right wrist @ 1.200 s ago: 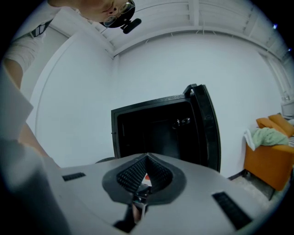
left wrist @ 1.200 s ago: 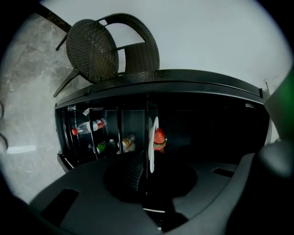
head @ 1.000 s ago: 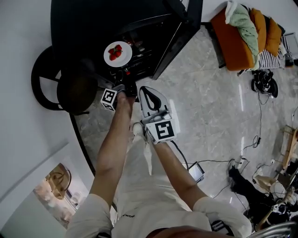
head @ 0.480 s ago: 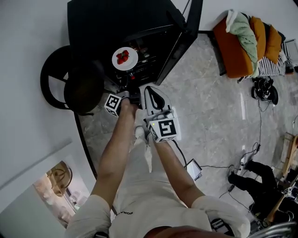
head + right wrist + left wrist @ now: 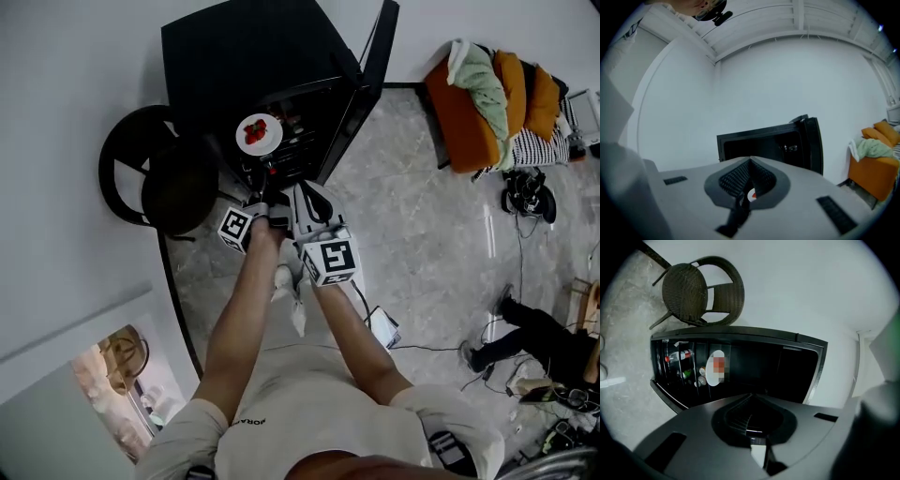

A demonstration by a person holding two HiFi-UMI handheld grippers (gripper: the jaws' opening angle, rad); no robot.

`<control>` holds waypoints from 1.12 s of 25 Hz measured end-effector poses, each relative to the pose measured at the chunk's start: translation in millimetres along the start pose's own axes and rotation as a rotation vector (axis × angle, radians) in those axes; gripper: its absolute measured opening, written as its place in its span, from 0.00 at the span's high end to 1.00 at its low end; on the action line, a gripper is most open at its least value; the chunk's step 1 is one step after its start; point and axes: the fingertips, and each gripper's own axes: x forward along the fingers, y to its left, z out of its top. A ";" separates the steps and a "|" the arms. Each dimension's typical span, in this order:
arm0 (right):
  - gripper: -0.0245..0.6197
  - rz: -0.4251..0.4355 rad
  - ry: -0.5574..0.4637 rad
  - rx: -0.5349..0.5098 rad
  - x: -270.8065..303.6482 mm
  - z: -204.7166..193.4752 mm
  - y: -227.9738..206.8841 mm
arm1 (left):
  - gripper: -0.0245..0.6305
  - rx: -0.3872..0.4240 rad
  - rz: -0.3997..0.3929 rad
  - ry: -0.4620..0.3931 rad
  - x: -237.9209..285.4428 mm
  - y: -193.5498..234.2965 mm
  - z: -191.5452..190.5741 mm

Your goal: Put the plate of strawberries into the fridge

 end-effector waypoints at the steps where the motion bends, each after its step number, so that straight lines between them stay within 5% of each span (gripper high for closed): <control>1: 0.94 0.003 0.000 -0.003 -1.8 4.6 1.2 | 0.96 0.002 -0.008 0.003 -3.5 -8.2 -2.7; 9: 0.94 0.026 0.000 -0.003 -19.5 36.1 8.8 | 0.96 -0.013 -0.034 0.001 -37.1 -50.9 -20.3; 19: 0.94 0.026 -0.002 0.012 -32.1 77.6 6.4 | 0.96 0.093 -0.087 0.104 -64.8 -121.0 -53.0; 28: 0.94 0.048 -0.029 0.001 -32.7 111.0 7.8 | 0.96 0.120 -0.121 0.099 -77.5 -166.0 -59.8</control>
